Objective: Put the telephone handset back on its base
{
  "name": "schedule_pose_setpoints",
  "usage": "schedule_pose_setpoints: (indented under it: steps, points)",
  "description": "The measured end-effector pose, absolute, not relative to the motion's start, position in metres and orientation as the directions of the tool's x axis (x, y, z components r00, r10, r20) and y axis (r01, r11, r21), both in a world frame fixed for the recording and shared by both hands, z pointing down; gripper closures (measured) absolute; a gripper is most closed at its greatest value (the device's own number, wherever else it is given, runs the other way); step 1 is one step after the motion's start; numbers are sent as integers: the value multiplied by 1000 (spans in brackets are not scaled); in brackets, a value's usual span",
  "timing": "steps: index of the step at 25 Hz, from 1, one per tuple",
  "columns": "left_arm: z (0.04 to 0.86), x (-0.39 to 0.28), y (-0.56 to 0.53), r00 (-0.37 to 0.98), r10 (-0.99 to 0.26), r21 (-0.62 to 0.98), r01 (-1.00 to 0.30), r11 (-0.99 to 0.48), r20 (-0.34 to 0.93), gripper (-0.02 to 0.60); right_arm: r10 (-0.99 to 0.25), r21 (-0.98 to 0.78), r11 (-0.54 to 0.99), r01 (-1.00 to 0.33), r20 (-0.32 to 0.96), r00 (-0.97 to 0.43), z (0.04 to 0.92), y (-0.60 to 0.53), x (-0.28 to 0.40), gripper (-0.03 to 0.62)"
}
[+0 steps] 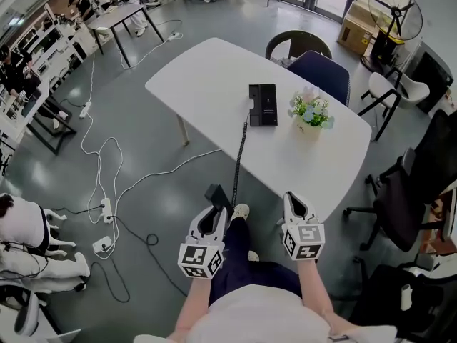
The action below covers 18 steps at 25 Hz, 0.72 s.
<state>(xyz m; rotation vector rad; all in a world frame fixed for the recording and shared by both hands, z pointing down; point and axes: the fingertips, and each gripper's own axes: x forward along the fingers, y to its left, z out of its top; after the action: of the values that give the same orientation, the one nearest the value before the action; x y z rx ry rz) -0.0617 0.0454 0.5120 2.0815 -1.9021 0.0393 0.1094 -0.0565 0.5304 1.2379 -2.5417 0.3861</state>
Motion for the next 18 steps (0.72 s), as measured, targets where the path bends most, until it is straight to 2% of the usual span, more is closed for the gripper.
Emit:
schedule_pose_setpoints:
  steps: [18]
  points:
    - [505,-102,-83,255,-940,271,-944,-190,226,503,-763,-124,512,-850,390,-516,521,-167,74,557]
